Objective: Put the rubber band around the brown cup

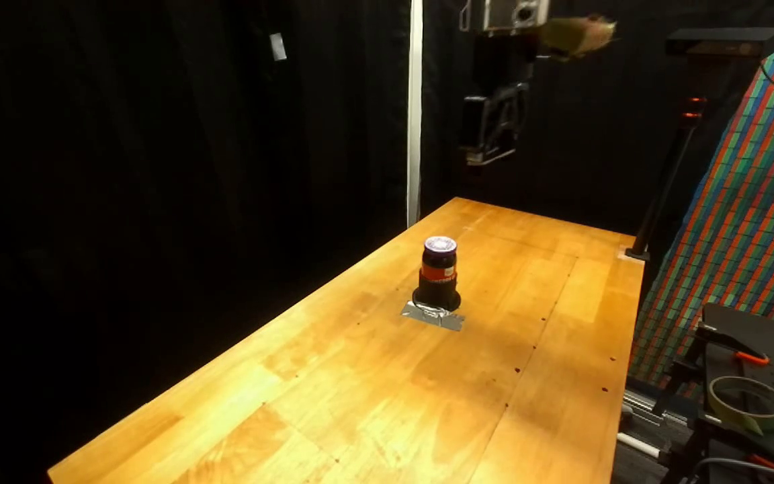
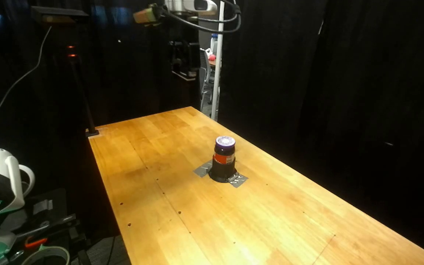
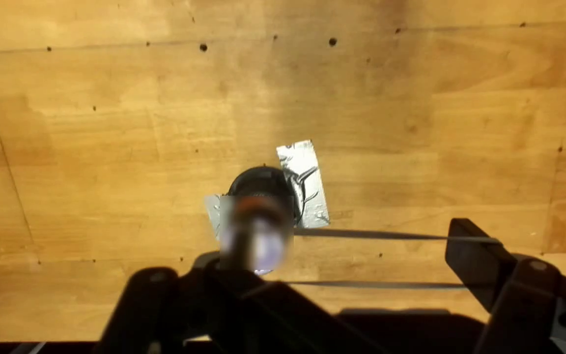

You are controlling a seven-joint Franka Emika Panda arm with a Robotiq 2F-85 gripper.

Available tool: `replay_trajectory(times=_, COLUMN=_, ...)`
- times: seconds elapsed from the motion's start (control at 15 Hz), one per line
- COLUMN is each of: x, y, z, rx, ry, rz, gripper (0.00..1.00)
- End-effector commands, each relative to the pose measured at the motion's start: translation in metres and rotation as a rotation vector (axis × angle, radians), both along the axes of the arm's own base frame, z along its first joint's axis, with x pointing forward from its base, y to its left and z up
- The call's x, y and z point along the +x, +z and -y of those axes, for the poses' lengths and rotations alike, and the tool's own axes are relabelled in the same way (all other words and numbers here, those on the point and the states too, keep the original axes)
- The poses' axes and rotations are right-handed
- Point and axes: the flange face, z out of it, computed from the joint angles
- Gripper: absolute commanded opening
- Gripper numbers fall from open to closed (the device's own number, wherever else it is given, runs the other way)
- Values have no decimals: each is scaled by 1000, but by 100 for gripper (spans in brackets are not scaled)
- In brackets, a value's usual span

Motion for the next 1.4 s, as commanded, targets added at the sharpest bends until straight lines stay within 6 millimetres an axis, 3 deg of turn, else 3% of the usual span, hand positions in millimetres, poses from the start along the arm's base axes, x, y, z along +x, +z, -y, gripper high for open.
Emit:
replay_trajectory(times=0.0, x=65, y=-25, z=11, rx=-7, ry=-21, rz=47, gripper=100)
replay_trajectory(times=0.2, x=95, y=-58, z=29, rx=-6, ry=-51, rz=60, gripper=100)
replay_trajectory(times=0.47, x=116, y=-97, z=47, rx=-14, ry=-84, rz=80, gripper=100)
replay_trajectory(times=0.93, x=130, y=-161, z=57, rx=-5, ry=-96, rz=100, gripper=100)
replay_trajectory(times=1.33, x=135, y=-193, z=66, rx=8, ry=-116, rz=117, gripper=100)
